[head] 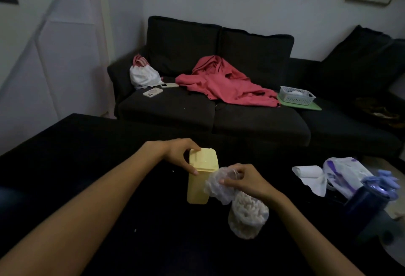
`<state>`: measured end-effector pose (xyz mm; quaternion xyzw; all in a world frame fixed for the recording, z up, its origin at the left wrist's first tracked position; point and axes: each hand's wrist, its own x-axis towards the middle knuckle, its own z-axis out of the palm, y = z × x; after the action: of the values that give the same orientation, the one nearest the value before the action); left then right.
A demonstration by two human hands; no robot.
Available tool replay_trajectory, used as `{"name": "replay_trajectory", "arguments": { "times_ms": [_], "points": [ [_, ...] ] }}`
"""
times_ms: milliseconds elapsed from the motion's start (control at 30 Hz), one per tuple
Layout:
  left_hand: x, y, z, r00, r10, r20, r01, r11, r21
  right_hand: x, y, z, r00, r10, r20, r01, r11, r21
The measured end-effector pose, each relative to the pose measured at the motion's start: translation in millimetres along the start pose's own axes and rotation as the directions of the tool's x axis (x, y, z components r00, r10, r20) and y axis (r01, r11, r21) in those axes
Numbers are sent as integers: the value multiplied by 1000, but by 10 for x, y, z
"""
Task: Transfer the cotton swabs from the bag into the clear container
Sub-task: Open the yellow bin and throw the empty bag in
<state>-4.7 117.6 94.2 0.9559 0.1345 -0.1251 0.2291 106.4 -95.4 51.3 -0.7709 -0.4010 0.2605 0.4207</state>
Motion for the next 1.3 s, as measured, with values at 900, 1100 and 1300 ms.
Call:
{"name": "replay_trajectory", "arguments": {
  "times_ms": [900, 1100, 1300],
  "points": [
    [-276, 320, 307, 993, -4, -120, 1, 1000, -19, -334, 471, 843, 911, -278, -304, 284, 958, -26],
    [-311, 357, 169, 998, 30, 54, -27, 998, -55, -321, 475, 842, 911, -271, -311, 285, 959, 1],
    [-363, 337, -44, 919, 202, -340, -124, 963, 239, -338, 431, 701, 931, -288, -225, 288, 957, -33]
  ]
}}
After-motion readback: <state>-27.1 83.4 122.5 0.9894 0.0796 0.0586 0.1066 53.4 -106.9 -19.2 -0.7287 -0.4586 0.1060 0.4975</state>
